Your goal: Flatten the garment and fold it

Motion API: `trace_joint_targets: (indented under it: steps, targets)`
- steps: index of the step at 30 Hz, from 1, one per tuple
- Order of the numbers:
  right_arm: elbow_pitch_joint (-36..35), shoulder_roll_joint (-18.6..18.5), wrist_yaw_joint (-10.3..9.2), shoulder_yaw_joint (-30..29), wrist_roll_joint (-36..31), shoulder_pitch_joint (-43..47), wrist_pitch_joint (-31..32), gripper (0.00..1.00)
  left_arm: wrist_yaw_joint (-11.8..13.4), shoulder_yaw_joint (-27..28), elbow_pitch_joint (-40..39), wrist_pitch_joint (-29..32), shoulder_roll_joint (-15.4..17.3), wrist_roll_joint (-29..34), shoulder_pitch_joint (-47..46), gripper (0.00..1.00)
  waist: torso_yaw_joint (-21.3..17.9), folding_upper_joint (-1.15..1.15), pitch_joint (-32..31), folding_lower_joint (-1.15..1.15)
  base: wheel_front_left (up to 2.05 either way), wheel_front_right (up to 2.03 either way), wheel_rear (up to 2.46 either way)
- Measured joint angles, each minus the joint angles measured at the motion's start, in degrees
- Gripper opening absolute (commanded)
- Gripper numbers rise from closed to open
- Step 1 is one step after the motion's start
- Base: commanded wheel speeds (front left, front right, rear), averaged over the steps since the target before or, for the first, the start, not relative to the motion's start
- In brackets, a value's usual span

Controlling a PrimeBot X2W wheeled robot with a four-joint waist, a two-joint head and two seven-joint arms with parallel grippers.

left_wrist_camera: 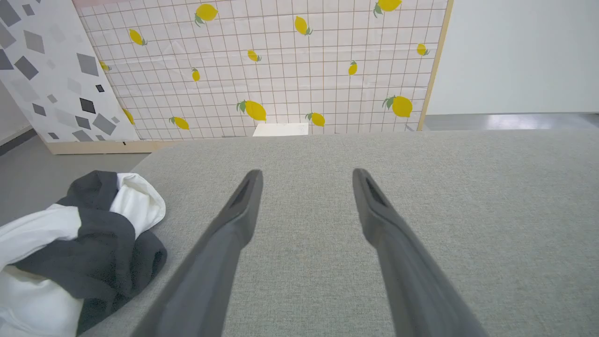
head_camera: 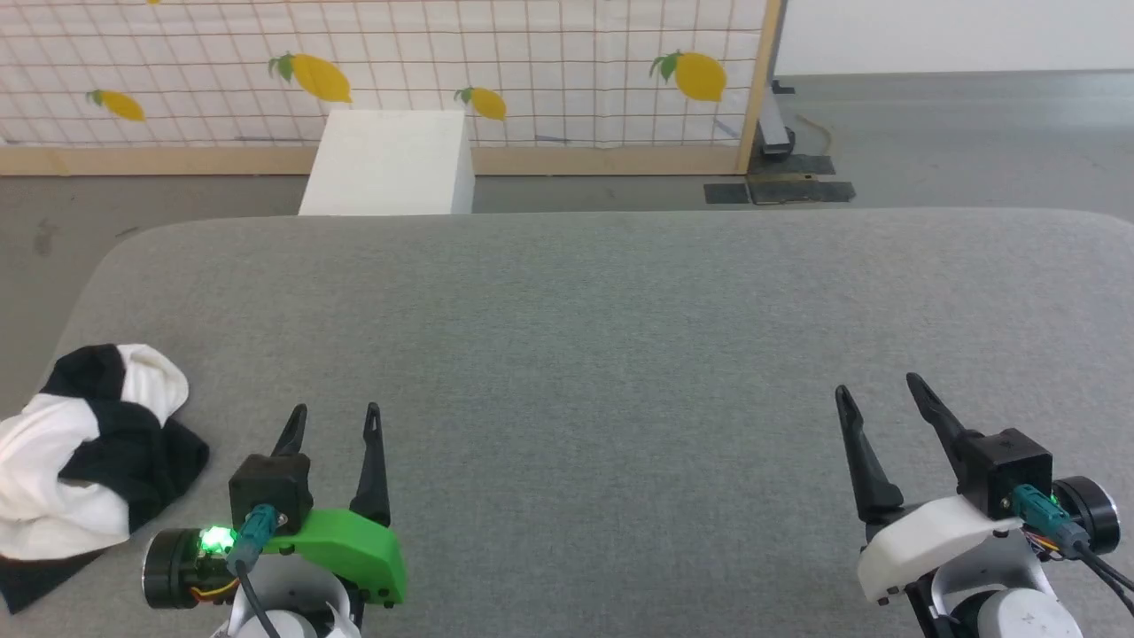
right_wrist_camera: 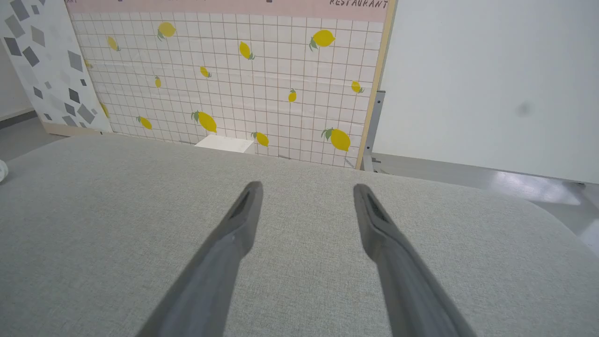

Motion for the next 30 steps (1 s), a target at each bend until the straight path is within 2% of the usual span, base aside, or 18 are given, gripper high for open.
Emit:
trace_joint_targets:
  steps: [30]
  targets:
    - [1.0, 0.0, 0.0, 0.7, 0.6, 0.0, -2.3, 1.0, 2.6, -0.5, 0.1, -3.5, 1.2, -1.9, 0.1, 1.0, 11.9, 0.0, -0.1, 0.0, -0.03, -0.03, -0.03]
